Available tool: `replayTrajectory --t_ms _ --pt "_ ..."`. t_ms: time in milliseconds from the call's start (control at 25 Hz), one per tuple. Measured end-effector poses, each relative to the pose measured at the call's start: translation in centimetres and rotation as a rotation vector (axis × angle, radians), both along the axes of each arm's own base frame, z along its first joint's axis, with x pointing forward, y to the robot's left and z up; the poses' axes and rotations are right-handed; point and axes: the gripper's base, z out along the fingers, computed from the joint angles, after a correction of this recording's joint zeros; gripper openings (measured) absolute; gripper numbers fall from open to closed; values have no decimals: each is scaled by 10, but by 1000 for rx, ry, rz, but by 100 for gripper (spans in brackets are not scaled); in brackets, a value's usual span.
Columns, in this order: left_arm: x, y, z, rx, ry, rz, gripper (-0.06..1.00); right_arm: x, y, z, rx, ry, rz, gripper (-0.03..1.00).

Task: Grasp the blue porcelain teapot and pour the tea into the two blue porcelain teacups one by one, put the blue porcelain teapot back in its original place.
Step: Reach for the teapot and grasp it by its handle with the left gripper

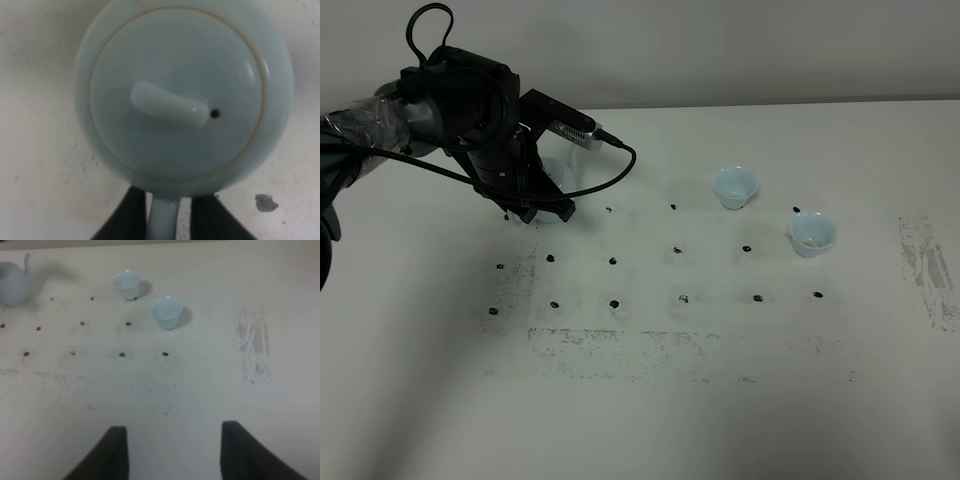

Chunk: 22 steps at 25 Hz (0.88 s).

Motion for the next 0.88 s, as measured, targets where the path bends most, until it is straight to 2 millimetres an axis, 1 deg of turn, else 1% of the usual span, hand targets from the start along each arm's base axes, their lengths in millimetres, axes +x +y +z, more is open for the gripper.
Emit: replayTrajectory --t_ms 120,160,880 --pt "0 0 0 0 1 0 12 0 0 0 0 0 0 45" --pt "0 0 0 -1 1 1 10 0 0 0 0 0 0 45" --pt "1 2 0 19 -13 11 10 0 0 0 1 0 1 45"
